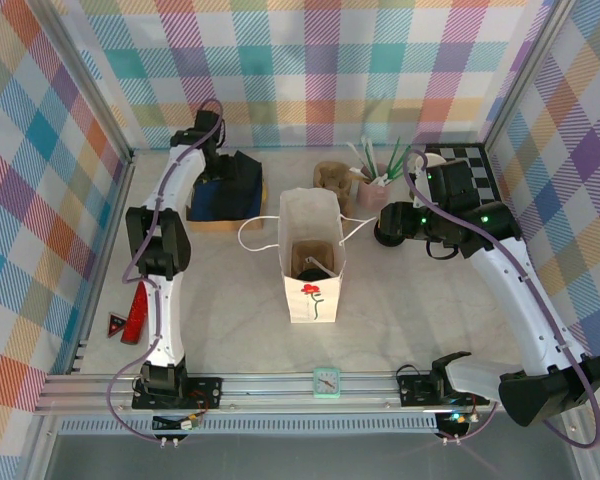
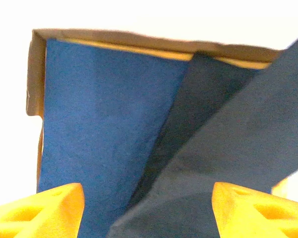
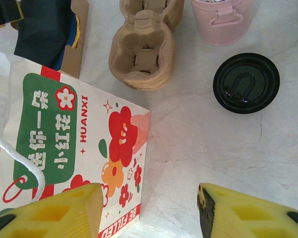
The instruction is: Pack the takeout coffee
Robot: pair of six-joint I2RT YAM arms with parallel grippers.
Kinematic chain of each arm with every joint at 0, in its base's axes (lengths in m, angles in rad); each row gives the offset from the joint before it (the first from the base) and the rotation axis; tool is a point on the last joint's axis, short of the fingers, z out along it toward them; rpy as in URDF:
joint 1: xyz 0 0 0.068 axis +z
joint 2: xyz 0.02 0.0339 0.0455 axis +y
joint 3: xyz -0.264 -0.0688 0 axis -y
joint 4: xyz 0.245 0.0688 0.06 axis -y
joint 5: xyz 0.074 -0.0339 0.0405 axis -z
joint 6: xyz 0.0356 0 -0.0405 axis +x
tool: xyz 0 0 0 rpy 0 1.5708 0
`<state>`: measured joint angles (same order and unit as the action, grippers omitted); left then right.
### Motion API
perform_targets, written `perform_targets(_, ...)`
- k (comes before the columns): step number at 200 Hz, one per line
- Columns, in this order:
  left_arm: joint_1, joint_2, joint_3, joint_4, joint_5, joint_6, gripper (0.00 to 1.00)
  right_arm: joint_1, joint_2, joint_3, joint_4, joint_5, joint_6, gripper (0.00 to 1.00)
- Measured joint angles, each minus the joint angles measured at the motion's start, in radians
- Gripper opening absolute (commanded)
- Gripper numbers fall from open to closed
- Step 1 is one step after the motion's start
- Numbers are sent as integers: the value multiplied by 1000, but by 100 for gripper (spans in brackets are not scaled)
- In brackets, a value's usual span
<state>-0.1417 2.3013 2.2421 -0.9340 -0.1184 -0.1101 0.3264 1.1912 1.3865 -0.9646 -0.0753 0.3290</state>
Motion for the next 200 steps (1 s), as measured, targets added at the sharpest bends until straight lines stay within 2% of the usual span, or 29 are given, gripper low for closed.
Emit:
perform_targets(65,-177,36,140,-13,-89,35,69,0,1,0,0,-12,0,55)
perform_targets(135,-182,148,143,-34,-182,72,68,0,0,0,0,-12,-1,54)
perform_targets(200,-182,177,143,-23,-200,79,64,0,0,0,0,-11,-1,52)
